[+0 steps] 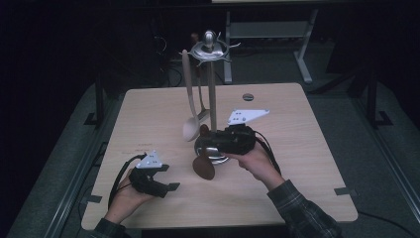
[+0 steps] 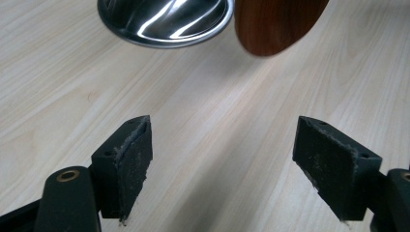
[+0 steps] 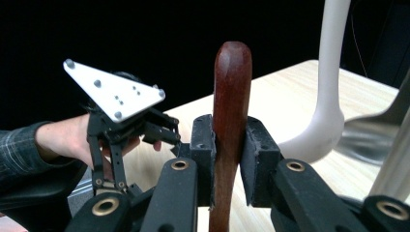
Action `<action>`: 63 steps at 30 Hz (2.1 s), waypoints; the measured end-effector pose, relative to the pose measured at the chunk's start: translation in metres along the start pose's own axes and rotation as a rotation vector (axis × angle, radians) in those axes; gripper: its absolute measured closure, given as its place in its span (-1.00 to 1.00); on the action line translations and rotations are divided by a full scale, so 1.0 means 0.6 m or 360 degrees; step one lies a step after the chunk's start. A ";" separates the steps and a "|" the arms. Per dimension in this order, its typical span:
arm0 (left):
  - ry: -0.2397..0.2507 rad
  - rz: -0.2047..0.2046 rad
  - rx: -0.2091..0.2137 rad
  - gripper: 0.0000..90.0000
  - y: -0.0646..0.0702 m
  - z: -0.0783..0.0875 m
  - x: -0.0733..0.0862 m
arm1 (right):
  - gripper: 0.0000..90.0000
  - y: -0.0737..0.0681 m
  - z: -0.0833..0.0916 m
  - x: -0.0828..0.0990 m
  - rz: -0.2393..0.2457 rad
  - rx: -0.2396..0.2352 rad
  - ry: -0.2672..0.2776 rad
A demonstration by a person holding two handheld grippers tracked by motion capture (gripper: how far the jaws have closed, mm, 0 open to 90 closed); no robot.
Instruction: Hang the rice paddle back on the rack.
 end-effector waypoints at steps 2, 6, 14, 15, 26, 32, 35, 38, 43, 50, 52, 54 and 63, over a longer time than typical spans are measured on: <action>0.0004 0.0017 0.0000 -0.52 -0.002 -0.002 0.002 | 0.71 0.002 0.001 -0.013 0.0024 -0.0004 -0.0002; -0.0014 0.0011 0.0011 -0.52 -0.001 -0.004 0.004 | 0.71 0.005 0.005 -0.042 0.0085 -0.0008 0.0005; -0.0001 0.0021 0.0013 -0.52 -0.001 -0.007 0.004 | 0.71 0.012 0.011 -0.093 0.0120 0.0001 0.0044; -0.0012 0.0010 0.0008 -0.52 -0.002 -0.006 0.005 | 0.71 0.012 0.011 -0.099 0.0126 0.0001 0.0048; -0.0028 -0.0016 0.0002 -0.52 0.000 -0.009 0.006 | 0.71 0.016 0.033 -0.176 0.0189 -0.0004 0.0098; -0.0024 -0.0019 0.0004 -0.52 0.002 -0.011 0.006 | 0.71 0.020 0.050 -0.213 0.0230 0.0005 0.0125; -0.0020 -0.0003 0.0010 -0.52 0.003 -0.011 0.006 | 0.71 0.024 0.056 -0.228 0.0242 0.0018 0.0138; -0.0026 -0.0005 0.0011 -0.52 0.003 -0.011 0.006 | 0.71 0.032 0.059 -0.237 0.0240 0.0029 0.0132; -0.0037 -0.0008 0.0012 -0.52 0.004 -0.013 0.007 | 0.71 0.043 0.059 -0.251 0.0224 0.0036 0.0158; -0.0035 0.0007 0.0026 -0.52 0.008 -0.015 0.008 | 0.71 0.056 0.056 -0.252 0.0198 0.0072 0.0153; -0.0031 0.0008 0.0029 -0.52 0.009 -0.015 0.007 | 0.71 0.059 0.057 -0.253 0.0190 0.0078 0.0162; -0.0035 -0.0001 0.0029 -0.52 0.008 -0.016 0.007 | 0.71 0.061 0.058 -0.255 0.0177 0.0082 0.0167; -0.0037 0.0005 0.0033 -0.52 0.009 -0.017 0.008 | 0.71 0.085 0.063 -0.248 0.0152 0.0154 0.0158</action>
Point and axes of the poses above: each handheld gripper's, and its own axes: z roughly backward along the jaws, x roughly out of its underside, y roughly to its right, the point moved 9 cm from there along -z, roughly forward along the jaws, and after that the axes turned 15 degrees about z, right-handed, at the moved point
